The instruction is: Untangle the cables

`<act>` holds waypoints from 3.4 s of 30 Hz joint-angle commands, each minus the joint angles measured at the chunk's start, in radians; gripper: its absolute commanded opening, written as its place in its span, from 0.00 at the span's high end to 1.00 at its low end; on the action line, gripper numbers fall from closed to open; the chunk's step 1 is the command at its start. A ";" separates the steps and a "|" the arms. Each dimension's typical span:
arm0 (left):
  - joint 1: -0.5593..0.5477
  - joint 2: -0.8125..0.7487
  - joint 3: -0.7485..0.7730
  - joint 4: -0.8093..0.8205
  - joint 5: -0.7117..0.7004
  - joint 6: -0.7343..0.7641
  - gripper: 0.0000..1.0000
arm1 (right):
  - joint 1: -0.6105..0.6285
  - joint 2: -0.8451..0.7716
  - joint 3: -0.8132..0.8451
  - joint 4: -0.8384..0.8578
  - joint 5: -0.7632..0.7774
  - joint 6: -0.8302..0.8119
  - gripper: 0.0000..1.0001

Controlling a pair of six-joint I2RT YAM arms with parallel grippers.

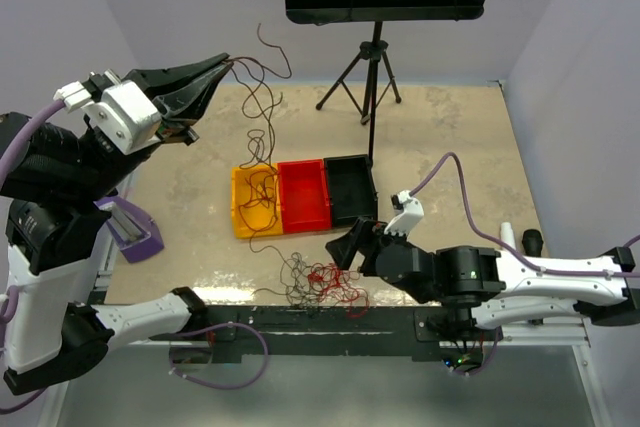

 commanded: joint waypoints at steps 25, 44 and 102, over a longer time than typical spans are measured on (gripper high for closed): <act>0.004 -0.004 0.034 -0.007 0.046 -0.025 0.93 | 0.001 0.152 0.031 0.823 0.028 -0.890 0.09; 0.003 -0.027 0.013 -0.013 0.044 -0.004 0.94 | 0.001 0.049 -0.024 0.889 -0.136 -0.857 0.19; 0.003 -0.335 -0.579 -0.004 -0.286 0.148 0.99 | 0.001 -0.025 0.447 0.913 0.581 -1.239 1.00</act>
